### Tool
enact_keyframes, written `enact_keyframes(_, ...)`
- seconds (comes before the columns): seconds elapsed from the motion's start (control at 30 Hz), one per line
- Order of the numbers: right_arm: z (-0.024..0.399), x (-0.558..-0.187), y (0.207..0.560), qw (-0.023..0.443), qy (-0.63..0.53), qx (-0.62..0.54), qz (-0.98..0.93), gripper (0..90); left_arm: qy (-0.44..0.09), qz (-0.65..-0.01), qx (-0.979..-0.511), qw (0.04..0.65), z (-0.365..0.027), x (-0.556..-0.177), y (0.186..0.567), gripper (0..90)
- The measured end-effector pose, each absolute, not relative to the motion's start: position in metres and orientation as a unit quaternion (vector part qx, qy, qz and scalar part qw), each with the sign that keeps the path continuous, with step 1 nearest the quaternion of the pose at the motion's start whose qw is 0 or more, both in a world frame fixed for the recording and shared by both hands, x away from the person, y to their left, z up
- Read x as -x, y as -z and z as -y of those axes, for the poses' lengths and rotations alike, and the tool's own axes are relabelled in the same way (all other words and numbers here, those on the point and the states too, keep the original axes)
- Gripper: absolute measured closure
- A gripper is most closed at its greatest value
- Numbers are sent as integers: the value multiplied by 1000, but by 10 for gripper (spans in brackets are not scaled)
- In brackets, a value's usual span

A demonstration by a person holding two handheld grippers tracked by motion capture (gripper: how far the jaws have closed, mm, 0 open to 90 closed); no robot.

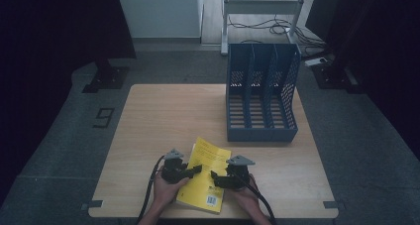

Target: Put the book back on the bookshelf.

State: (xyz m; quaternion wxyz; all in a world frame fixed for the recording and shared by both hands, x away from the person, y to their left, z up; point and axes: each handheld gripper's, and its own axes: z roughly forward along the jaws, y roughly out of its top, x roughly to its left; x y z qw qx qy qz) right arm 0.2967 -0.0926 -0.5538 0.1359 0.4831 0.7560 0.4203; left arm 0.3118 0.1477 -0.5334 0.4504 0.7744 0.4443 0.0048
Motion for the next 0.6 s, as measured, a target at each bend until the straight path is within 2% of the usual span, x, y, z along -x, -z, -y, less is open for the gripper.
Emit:
enact_keyframes(0.27, 94, -297, 554, 132, -423, -483, -755, 148, -1, -439, -766, 470, -149, -309, 529, 764)
enact_keyframes(0.6, 95, -297, 554, 128, -426, -484, -753, 148, -12, -435, -765, 475, -146, -305, 525, 796)
